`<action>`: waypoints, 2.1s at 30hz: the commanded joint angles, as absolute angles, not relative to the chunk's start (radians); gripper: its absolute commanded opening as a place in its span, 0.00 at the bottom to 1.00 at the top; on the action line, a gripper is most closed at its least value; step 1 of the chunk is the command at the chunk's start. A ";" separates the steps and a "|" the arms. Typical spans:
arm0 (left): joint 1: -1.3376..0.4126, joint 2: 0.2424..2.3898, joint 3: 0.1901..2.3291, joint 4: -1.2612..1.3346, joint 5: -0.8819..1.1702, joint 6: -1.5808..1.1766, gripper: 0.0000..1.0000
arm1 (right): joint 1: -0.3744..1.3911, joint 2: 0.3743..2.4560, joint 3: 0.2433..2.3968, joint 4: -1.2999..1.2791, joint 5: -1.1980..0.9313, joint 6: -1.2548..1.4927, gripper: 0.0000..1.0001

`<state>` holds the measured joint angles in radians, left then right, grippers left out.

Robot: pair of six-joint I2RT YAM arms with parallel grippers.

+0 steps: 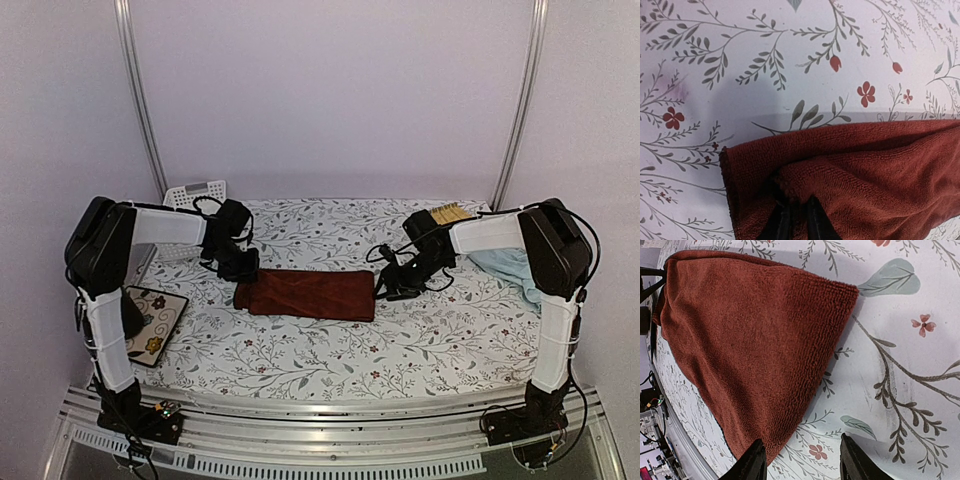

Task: Roll the towels
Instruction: Adjust the towel at the center of the board.

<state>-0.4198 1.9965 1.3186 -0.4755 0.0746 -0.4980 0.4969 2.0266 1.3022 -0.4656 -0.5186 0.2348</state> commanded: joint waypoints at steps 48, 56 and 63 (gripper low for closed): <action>-0.368 1.907 1.392 -0.587 -0.052 -0.459 0.54 | 0.503 2.086 1.326 -0.495 -0.533 0.221 0.51; -0.406 1.800 1.259 -0.612 0.053 -0.448 0.55 | 0.503 2.088 1.333 -0.503 -0.524 0.214 0.51; -0.459 1.775 1.157 -0.555 0.136 -0.453 0.44 | 0.504 2.092 1.331 -0.497 -0.532 0.219 0.51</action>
